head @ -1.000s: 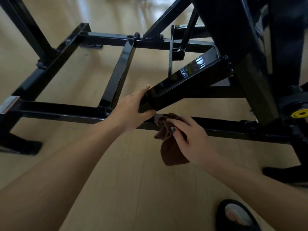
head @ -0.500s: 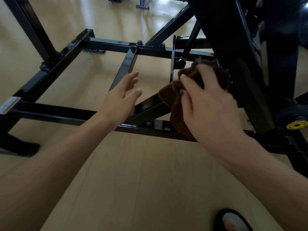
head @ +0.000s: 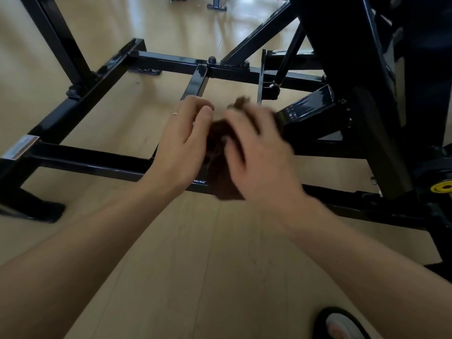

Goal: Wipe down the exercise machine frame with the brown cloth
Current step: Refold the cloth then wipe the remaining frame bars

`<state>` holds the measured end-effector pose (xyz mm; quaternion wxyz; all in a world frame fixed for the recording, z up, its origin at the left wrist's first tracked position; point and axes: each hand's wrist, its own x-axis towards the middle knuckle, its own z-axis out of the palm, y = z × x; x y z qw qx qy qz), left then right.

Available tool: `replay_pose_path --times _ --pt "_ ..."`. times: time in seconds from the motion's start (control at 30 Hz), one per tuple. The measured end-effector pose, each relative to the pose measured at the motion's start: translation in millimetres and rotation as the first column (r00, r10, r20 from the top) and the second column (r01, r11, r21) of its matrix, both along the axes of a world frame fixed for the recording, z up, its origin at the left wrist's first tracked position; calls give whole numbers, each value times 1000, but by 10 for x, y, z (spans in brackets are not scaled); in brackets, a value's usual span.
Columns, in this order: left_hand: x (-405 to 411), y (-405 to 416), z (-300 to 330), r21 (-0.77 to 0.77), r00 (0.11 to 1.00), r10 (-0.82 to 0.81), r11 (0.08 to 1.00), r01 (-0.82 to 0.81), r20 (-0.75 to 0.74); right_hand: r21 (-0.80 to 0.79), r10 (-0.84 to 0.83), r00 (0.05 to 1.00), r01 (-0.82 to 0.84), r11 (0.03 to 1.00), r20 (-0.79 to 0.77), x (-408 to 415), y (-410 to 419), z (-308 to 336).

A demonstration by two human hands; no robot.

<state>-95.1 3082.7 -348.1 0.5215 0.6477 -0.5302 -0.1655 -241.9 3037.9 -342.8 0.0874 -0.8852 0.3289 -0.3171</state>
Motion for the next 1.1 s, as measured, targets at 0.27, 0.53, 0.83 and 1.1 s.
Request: replay_pose_path --times 0.27,0.53,0.83,1.1 --pt "-376 -246 187 -61 982 -186 980 189 41 -89 -280 947 268 959 -159 -152 -262 445" --pt "-498 -436 242 128 955 -260 952 278 -142 -149 5 1000 -3 989 14 -690 -33 45" --pt "-815 -613 180 -115 972 -162 976 183 171 -227 60 949 12 974 308 -821 -206 -51" --pt "10 -411 -674 132 996 19 991 -31 86 -180 84 995 -93 979 -58 -232 -255 76"
